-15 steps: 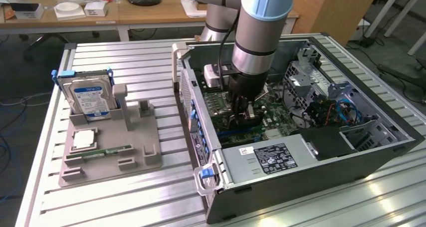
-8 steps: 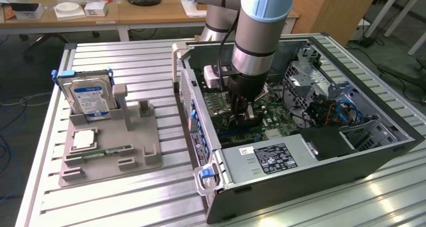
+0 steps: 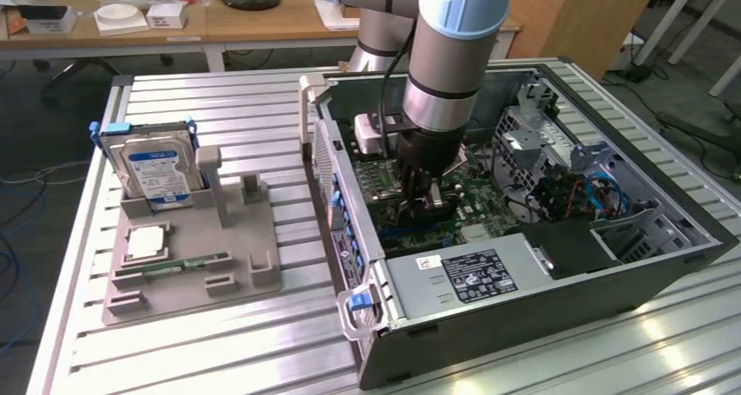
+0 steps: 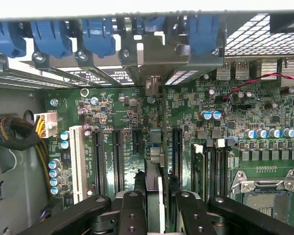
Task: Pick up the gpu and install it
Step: 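Insert the gpu into the slot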
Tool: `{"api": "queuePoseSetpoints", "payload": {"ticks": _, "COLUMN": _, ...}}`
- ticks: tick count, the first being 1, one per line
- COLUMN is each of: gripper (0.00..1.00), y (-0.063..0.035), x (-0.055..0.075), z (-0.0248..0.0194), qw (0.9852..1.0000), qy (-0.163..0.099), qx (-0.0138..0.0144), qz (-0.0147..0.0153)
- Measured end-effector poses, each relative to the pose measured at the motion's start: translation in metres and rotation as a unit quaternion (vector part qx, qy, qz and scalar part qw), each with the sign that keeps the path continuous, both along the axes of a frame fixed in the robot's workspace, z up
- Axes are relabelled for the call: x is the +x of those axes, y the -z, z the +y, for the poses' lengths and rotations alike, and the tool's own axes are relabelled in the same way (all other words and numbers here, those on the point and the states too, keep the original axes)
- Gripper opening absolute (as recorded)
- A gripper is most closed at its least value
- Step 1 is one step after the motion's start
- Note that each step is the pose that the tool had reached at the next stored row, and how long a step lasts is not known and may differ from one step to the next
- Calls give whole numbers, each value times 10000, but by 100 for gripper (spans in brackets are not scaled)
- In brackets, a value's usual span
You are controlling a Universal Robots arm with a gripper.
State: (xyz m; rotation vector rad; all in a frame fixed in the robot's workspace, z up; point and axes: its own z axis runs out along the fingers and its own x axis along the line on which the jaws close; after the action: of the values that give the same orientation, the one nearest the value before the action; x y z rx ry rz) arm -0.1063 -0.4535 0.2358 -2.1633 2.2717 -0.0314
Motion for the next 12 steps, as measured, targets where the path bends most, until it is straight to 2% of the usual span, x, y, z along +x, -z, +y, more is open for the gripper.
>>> {"api": "queuePoseSetpoints", "payload": {"ticks": 9, "gripper": 28, "y": 0, "x": 0, "z": 0, "qw": 10000, "qy": 0, "qx": 0, "qz": 0}}
{"api": "queuePoseSetpoints", "payload": {"ticks": 12, "gripper": 28, "y": 29, "x": 0, "z": 0, "qw": 10000, "qy": 0, "qx": -1, "qz": 0}}
